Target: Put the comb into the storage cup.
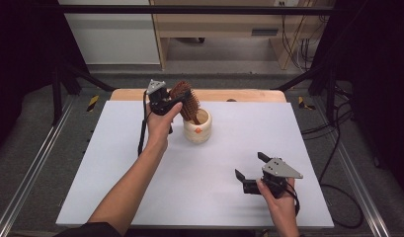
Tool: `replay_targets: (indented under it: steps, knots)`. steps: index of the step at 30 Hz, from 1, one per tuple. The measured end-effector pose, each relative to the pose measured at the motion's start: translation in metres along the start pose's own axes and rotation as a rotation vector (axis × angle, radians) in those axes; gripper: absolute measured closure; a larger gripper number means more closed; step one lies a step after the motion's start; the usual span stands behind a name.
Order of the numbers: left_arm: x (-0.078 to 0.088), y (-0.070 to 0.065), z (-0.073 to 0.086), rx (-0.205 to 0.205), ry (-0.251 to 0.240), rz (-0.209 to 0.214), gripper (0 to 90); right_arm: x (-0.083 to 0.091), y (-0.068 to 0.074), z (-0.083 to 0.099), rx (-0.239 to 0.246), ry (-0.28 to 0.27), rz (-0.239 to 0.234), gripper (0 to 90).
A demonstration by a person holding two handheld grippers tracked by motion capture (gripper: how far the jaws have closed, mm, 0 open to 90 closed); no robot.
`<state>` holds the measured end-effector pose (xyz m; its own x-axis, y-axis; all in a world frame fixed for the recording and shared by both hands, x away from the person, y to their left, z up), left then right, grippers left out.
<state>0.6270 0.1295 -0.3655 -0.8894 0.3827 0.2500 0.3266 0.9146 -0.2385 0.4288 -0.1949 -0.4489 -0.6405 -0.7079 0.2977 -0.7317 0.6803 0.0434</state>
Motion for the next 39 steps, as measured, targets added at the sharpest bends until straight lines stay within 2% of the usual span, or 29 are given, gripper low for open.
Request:
replay_targets:
  steps: [19, 39]
  knots:
    - [-0.0018, 0.0060, 0.0019, 0.019, 0.002, -0.008, 42.5, -0.0004, -0.0005, 0.0004, 0.003, 0.005, 0.001, 3.3]
    - [-0.0021, 0.0080, 0.0029, 0.010, 0.003, -0.017, 39.8, -0.0011, -0.0003, 0.0009, 0.000, 0.009, -0.005, 3.4]
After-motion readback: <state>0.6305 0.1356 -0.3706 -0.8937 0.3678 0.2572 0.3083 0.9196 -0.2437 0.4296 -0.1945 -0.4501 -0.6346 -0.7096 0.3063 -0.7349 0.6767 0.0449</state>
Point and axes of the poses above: each handheld gripper's, and its own axes: x roughly backward along the jaws, z roughly out of its underside, y roughly to its left, the point moved 1 cm from there along -x, roughly forward along the jaws, and after that the axes turned 12 degrees about -z, right-handed, at the moved point
